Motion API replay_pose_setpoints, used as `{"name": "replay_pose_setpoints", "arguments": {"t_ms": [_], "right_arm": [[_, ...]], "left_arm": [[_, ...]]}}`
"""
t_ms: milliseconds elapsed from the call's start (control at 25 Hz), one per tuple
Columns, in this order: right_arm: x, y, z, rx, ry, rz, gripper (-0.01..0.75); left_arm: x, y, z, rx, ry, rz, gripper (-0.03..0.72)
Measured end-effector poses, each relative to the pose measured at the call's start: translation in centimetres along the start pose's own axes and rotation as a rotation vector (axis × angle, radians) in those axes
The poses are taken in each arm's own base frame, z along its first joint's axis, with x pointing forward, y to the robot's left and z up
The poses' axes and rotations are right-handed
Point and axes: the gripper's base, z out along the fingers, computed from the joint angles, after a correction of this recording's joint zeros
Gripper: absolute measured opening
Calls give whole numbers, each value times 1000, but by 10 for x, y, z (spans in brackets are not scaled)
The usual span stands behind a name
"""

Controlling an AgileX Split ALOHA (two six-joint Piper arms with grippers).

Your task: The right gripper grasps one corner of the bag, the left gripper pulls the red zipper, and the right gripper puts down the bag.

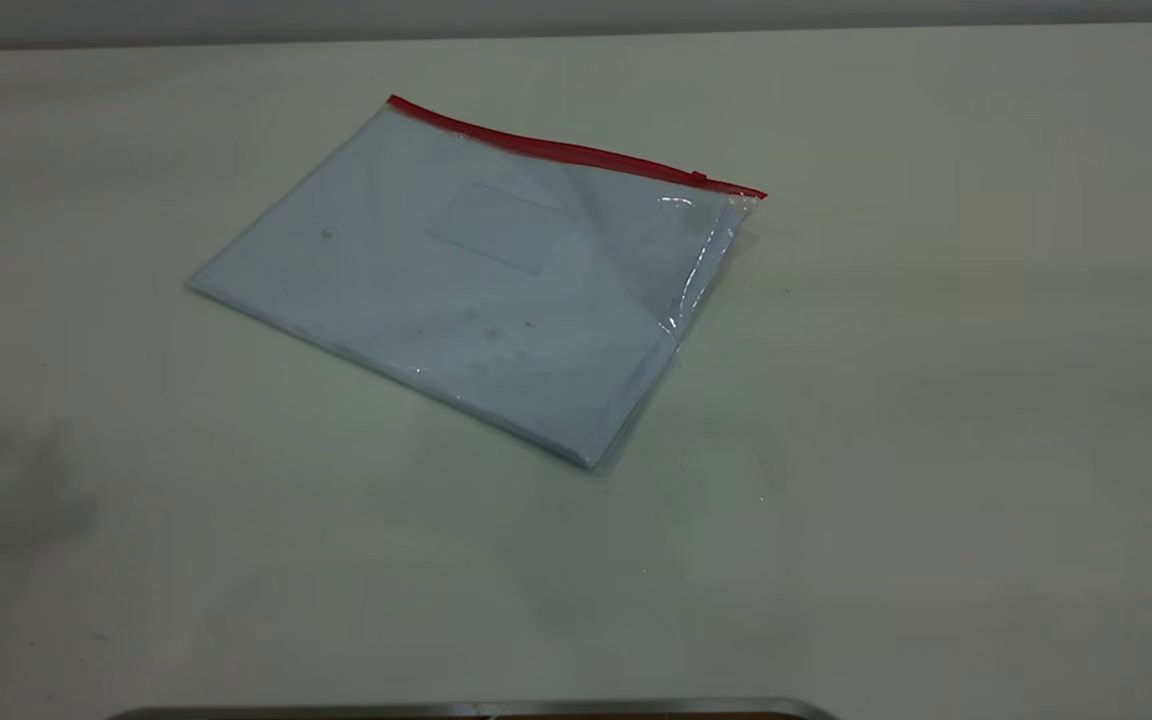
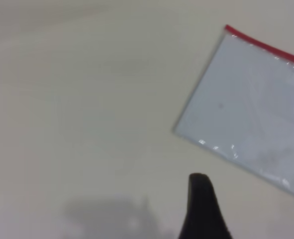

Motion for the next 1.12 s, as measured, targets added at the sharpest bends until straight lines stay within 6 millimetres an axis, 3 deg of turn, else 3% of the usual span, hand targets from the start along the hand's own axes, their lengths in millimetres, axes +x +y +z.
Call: {"name": "replay_pose_setpoints", "arguments": {"t_ms": [200,360,600,840,1120], "right_arm": [[-25,-4,46,-37,84,69,565],[-36,-9,94,-63,158,82,565],[-22,-17,168,-124,359,137,565],[-6,-23,234,-203,441,136,565],[0,-24,317,-373,407,141,565]], "left_arm": [[-31,-11,62,71,32,92,565],[-47,-26,105,154,75,159,565],[-53,-55,157,280,187,367,565],[-38,-60,188,345,354,408,565],[-31,-60,191,372,421,411,565]]}}
